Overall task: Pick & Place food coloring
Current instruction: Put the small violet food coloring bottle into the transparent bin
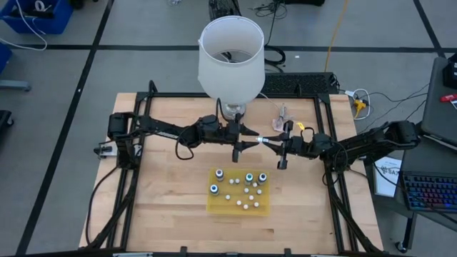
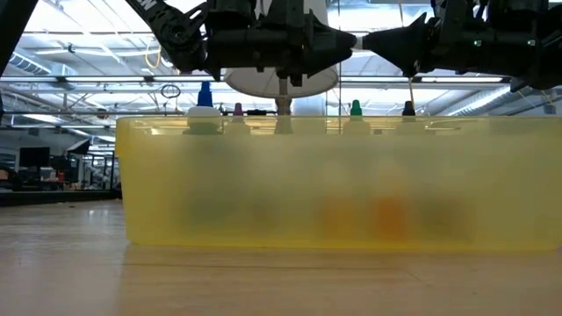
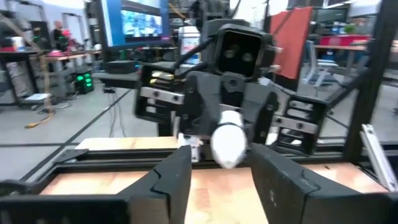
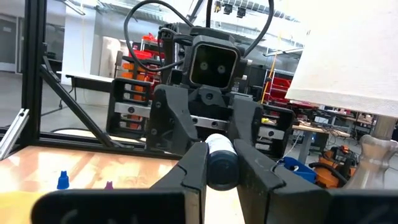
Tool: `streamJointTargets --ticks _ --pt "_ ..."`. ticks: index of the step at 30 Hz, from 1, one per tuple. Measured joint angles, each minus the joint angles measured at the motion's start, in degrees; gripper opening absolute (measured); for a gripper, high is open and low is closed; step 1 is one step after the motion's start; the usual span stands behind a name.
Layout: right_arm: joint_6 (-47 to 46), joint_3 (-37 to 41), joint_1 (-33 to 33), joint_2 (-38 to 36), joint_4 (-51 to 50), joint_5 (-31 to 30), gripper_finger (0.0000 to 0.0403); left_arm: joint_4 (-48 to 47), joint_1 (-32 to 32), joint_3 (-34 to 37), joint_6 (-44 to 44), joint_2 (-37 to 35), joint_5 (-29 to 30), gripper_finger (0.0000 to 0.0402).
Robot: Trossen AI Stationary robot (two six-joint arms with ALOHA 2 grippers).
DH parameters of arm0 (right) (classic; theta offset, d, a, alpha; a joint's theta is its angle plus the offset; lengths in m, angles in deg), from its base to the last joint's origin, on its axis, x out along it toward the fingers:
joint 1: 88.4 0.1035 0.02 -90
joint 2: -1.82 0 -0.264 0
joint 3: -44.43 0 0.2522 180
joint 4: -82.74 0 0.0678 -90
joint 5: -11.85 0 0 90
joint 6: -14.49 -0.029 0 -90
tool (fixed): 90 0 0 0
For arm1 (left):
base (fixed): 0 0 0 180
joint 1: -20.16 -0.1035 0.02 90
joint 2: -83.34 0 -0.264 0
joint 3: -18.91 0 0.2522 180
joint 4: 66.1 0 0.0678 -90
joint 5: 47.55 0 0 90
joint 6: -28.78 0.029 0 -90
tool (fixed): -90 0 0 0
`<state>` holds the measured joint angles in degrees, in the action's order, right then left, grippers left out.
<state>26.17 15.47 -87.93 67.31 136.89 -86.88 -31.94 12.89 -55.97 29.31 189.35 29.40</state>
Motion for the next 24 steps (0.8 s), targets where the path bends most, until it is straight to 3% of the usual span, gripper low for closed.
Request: streamJointTargets --ticks 10,24 --pt "0.1 0.0 0.0 0.0 0.0 0.0 0.0046 -0.2 0.0 0.0 -0.8 0.0 1.6 0.0238" --pt "0.6 0.0 0.0 0.0 0.0 0.0 0.0046 0.4 0.6 0.0 -0.2 0.0 0.9 0.0224"
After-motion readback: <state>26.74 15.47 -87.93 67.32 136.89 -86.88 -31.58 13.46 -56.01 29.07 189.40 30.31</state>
